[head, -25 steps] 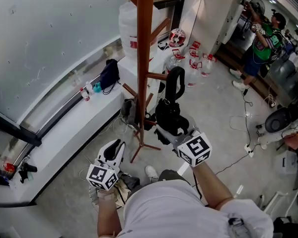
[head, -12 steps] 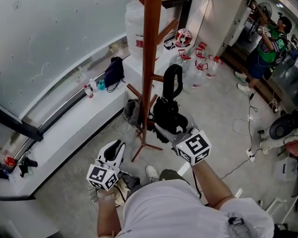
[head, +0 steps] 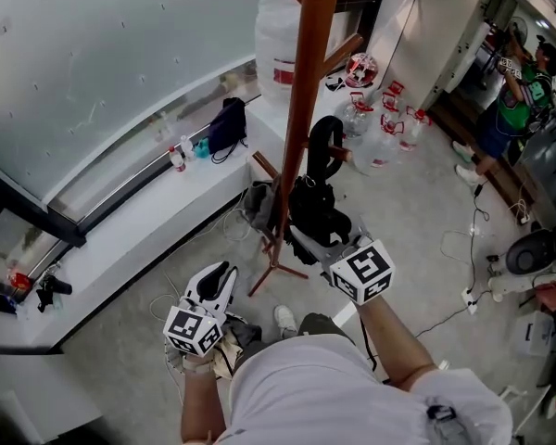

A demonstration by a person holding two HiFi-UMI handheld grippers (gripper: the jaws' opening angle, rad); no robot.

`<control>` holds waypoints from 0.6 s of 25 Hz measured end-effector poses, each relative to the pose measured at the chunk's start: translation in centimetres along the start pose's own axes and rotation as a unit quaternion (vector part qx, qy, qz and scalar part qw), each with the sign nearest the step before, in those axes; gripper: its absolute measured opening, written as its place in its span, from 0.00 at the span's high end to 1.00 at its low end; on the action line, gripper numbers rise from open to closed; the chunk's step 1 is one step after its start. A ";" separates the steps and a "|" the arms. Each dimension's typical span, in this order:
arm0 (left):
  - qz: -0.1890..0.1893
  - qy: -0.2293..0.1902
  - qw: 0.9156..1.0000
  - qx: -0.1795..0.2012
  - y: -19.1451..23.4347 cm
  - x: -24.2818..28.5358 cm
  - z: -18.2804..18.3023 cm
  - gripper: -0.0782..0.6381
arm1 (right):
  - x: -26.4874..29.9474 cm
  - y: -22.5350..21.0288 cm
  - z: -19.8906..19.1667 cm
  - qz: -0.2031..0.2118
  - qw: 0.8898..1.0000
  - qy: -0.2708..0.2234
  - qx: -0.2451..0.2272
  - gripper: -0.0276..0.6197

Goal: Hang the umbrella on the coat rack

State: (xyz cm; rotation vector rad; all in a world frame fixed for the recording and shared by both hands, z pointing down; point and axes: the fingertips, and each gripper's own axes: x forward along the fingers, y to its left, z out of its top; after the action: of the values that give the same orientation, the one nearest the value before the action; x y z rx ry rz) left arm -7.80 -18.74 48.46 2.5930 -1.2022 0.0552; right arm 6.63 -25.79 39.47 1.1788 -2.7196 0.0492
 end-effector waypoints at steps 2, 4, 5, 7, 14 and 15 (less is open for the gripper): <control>0.005 0.002 1.000 -0.002 -0.1 -0.3 -0.3 0.80 | 0.2 0.0 -0.3 0.002 1.000 0.003 0.002 0.54; 0.011 0.003 1.000 -0.005 -0.3 -0.6 -0.4 0.80 | 0.2 -0.1 -0.5 0.004 1.000 0.004 0.003 0.54; 0.014 0.003 1.000 -0.007 -0.3 -0.7 -0.6 0.80 | 0.3 -0.1 -0.7 0.005 1.000 0.004 0.005 0.53; 0.020 0.005 1.000 -0.009 -0.2 -1.0 -0.8 0.80 | 0.5 -0.2 -1.1 0.006 1.000 0.008 0.007 0.54; 0.030 0.013 0.999 -0.018 0.3 -2.1 -1.8 0.80 | 1.8 0.1 -2.6 0.007 1.000 0.014 0.020 0.53; 0.031 0.015 0.999 -0.018 0.3 -2.2 -2.0 0.80 | 1.9 0.2 -2.8 0.006 1.000 0.016 0.021 0.53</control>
State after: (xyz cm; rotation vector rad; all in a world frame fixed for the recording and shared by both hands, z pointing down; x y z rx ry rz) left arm -9.36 -16.75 50.09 2.5141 -1.2619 0.0832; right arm 5.66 -26.77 42.59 1.1619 -2.7107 0.1251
